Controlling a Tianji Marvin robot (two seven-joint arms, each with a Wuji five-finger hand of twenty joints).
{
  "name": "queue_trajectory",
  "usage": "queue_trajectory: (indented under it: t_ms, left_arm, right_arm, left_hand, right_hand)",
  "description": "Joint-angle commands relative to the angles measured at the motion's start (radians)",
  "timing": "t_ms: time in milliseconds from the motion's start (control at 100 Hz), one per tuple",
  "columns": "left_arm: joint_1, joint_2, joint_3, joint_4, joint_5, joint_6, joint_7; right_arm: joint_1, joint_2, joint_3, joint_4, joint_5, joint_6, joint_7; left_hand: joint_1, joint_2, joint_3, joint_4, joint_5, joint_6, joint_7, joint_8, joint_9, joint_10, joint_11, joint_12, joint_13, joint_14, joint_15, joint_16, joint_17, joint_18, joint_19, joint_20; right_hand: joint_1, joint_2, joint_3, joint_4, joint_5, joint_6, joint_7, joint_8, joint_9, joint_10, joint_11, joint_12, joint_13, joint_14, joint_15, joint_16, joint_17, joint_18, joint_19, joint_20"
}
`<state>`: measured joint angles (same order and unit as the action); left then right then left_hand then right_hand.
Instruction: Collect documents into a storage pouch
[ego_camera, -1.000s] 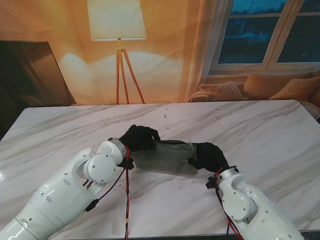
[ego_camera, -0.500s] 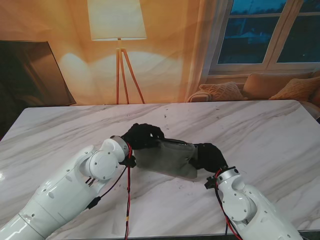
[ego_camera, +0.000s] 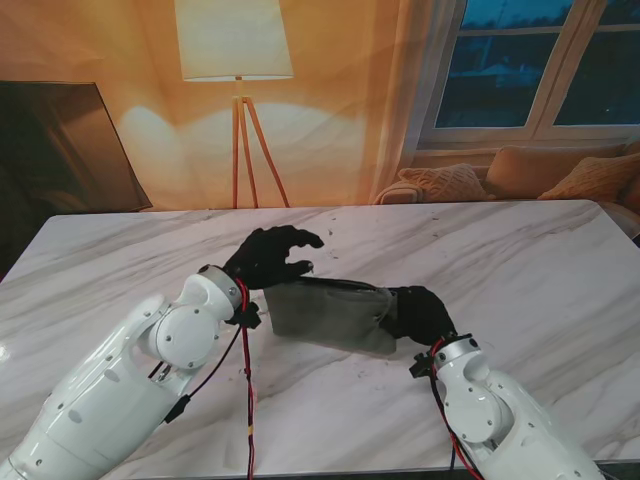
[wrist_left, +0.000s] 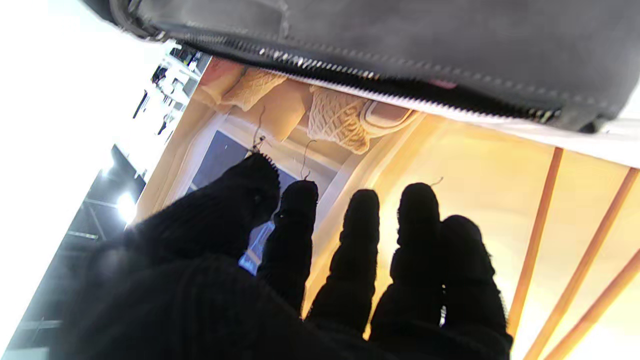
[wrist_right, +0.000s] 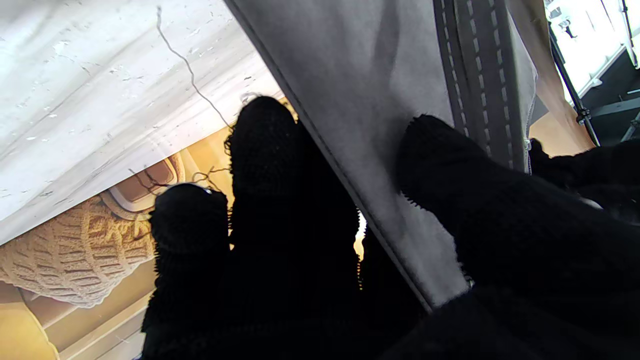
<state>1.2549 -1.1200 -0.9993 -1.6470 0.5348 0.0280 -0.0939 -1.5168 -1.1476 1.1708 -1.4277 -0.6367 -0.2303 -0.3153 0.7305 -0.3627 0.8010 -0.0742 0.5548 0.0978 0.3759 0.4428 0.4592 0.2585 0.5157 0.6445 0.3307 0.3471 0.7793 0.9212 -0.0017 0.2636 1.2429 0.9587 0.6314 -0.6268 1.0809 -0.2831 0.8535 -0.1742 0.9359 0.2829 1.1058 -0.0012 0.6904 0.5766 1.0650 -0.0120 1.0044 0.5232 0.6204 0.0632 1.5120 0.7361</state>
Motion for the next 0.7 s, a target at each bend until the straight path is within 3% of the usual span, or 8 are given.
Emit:
queue_trajectory:
  t_ms: [0, 60, 130, 280, 480, 690]
  left_arm:
    - [0.026, 0.004, -0.011, -0.044, -0.007, -0.004, -0.001]
    - [0.047, 0.007, -0.021, -0.071, -0.020, 0.002, -0.012]
    - [0.066, 0.009, -0.028, -0.094, -0.039, 0.005, -0.025]
    - [0.097, 0.016, -0.032, -0.130, -0.049, 0.002, -0.050]
    - [0.114, 0.018, -0.006, -0.134, -0.067, 0.000, -0.063]
    - [0.093, 0.010, 0.062, -0.075, -0.142, 0.033, -0.072]
  right_arm:
    - [-0.003, -0.004, 0.000, -0.008, -0.001, 0.011, 0.012]
    - [-0.004, -0.004, 0.001, -0.010, -0.001, 0.015, 0.014]
    - [-0.006, -0.004, 0.000, -0.013, 0.001, 0.020, 0.016]
    - [-0.008, -0.004, 0.001, -0.018, 0.006, 0.028, 0.021]
    - [-0.006, -0.005, 0.000, -0.019, 0.010, 0.031, 0.020]
    - [-0.007, -0.006, -0.002, -0.022, 0.018, 0.032, 0.021]
  left_hand:
    - [-0.022, 0.008, 0.021, 0.026, 0.026, 0.014, 0.019, 0.017, 0.103, 0.015, 0.074, 0.076, 0.060, 0.045, 0.091, 0.061, 0.055, -0.036, 0.069, 0.067]
    - [-0.010, 0.001, 0.044, 0.025, 0.043, 0.017, 0.029, 0.017, 0.175, 0.014, 0.134, 0.135, 0.109, 0.061, 0.172, 0.103, 0.093, -0.032, 0.095, 0.125]
    - [0.028, -0.061, 0.064, -0.022, 0.066, 0.023, 0.038, 0.014, 0.262, 0.016, 0.146, 0.310, 0.166, 0.081, 0.248, 0.136, 0.144, -0.018, 0.122, 0.203]
    - [0.046, -0.106, 0.088, -0.044, 0.111, 0.032, 0.073, 0.040, 0.384, 0.013, 0.195, 0.364, 0.279, 0.106, 0.364, 0.162, 0.262, 0.005, 0.201, 0.271]
    - [0.022, -0.109, 0.098, -0.043, 0.170, 0.042, 0.127, 0.053, 0.464, 0.012, 0.275, 0.335, 0.388, 0.124, 0.461, 0.154, 0.402, 0.022, 0.287, 0.285]
    - [-0.002, -0.086, 0.079, -0.038, 0.170, 0.067, 0.091, 0.023, 0.464, 0.021, 0.306, 0.305, 0.399, 0.138, 0.478, 0.145, 0.418, 0.033, 0.301, 0.274]
  right_hand:
    - [0.044, 0.022, 0.042, 0.000, 0.067, -0.057, 0.080, 0.014, 0.040, 0.034, 0.015, 0.003, 0.038, -0.017, 0.022, -0.009, 0.003, -0.008, 0.040, -0.014]
    - [0.044, 0.024, 0.041, 0.000, 0.066, -0.055, 0.079, 0.014, 0.039, 0.036, 0.017, 0.004, 0.038, -0.016, 0.024, -0.009, 0.001, -0.008, 0.041, -0.016]
    - [0.043, 0.025, 0.039, 0.000, 0.064, -0.050, 0.077, 0.013, 0.038, 0.035, 0.018, 0.004, 0.037, -0.015, 0.026, -0.010, 0.001, -0.007, 0.044, -0.017]
    - [0.040, 0.025, 0.040, 0.001, 0.062, -0.029, 0.074, 0.010, 0.040, 0.042, 0.024, 0.004, 0.042, -0.011, 0.034, -0.011, 0.003, -0.006, 0.051, -0.019]
    - [0.036, 0.028, 0.041, -0.001, 0.059, -0.018, 0.072, 0.009, 0.039, 0.043, 0.029, 0.003, 0.041, -0.011, 0.040, -0.011, 0.001, -0.008, 0.056, -0.022]
    - [0.028, 0.032, 0.043, -0.003, 0.056, -0.005, 0.071, 0.008, 0.036, 0.046, 0.035, 0.003, 0.039, -0.011, 0.047, -0.012, -0.002, -0.011, 0.061, -0.024]
